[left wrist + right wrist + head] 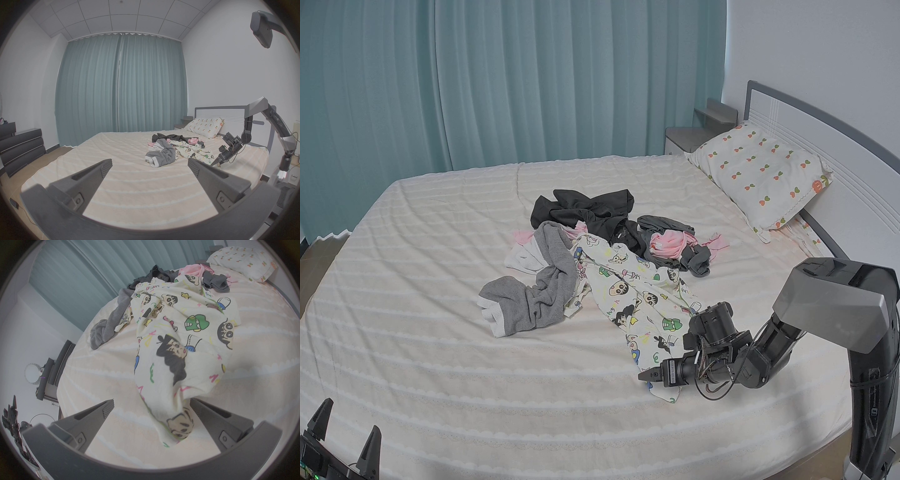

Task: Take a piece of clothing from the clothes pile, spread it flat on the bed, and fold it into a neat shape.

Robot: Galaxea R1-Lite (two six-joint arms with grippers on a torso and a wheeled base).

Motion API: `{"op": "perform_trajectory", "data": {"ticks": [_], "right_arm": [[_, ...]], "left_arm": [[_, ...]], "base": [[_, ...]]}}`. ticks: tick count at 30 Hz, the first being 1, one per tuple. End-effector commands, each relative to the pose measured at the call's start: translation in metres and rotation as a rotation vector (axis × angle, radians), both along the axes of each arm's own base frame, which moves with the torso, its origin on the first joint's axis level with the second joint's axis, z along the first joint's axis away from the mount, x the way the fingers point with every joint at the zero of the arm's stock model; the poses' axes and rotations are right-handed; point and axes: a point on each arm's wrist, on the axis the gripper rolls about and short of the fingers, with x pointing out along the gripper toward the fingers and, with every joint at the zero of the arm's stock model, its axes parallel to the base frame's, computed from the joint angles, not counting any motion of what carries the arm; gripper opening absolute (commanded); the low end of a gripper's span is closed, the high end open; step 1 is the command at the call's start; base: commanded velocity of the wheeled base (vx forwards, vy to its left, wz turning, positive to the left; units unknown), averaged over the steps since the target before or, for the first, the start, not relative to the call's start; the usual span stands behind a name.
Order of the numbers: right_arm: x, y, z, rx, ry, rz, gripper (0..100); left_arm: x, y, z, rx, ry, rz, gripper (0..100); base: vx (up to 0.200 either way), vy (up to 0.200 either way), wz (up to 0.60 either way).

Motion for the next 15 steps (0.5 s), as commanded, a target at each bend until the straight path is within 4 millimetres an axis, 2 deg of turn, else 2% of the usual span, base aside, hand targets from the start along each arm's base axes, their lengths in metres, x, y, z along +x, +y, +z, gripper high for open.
{"op": "perform_trajectory", "data": {"ticks": [1,4,7,8,15], "right_arm": [[0.005,0.004,0.0,-0.007,-0.018,-0.025,100],[0.008,0.016,-0.002,-0.006,-0.031,-0.046,100],[0.007,0.029,-0.028,-0.099,-0.051,-0.099,100],[0.008,0.034,-0.032,-0.131,-0.074,-0.114,0],[0.002,0.047,-0.021,-0.118,-0.087,-0.089,0]], "left_arm": [[0.0,0.0,-0.005,0.0,0.001,0.0,100],[0.0,0.0,-0.005,0.0,0.001,0.0,100],[0.0,0.0,-0.005,0.0,0.001,0.0,100],[0.0,0.0,-0.005,0.0,0.001,0.0,100],[0.0,0.0,-0.005,0.0,0.001,0.0,100]], "base": [[0.0,0.0,0.0],[0.0,0.0,0.0],[0.0,0.0,0.0],[0.0,0.0,0.0],[0.0,0.0,0.0]]}}
